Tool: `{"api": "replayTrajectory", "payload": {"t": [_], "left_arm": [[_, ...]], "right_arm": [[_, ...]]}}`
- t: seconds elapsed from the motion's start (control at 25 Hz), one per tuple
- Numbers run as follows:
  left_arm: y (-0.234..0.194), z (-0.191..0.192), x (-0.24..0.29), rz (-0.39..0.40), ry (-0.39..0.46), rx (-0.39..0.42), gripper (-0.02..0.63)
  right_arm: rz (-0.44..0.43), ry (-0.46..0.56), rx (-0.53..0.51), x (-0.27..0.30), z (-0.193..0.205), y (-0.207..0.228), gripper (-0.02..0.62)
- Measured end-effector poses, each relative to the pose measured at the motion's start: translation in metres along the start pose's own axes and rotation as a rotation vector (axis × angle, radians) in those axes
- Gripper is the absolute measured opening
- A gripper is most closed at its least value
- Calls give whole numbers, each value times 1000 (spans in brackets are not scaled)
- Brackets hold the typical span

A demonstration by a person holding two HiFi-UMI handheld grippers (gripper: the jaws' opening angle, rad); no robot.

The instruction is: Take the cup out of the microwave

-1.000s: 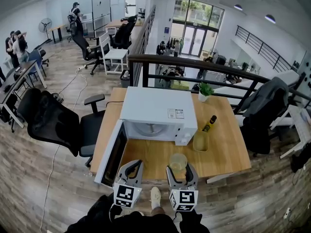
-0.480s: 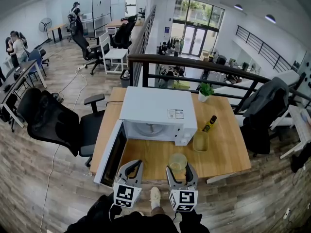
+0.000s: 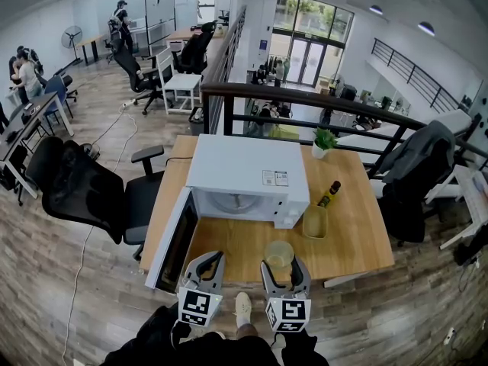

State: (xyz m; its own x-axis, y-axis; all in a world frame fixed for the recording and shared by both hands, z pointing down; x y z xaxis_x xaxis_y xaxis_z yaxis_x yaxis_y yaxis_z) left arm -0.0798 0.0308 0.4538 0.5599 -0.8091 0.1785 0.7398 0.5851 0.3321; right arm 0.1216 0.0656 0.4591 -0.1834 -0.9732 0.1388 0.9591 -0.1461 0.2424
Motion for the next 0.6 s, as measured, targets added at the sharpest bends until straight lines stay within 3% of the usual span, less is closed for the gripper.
{"api": "replayTrajectory", "payload": {"t": [0.6], "left_arm": [[5, 6, 17, 0, -18, -10, 25]], "right_arm": [[-12, -15, 2, 11, 4, 13, 342]]}}
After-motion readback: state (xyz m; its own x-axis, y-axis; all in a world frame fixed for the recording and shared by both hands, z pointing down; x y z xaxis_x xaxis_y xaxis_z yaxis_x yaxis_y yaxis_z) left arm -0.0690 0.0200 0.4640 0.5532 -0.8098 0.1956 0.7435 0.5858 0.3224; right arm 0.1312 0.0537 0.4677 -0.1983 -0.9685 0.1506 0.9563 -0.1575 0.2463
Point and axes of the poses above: the fingertips, and each gripper's own axes: x forward along the fingers, y to its right, z out of its underside, the point moved 8 cm from there along -x, backward along the fingers, and after that the axes turned 15 degrees about x, right-handed, at the moved point
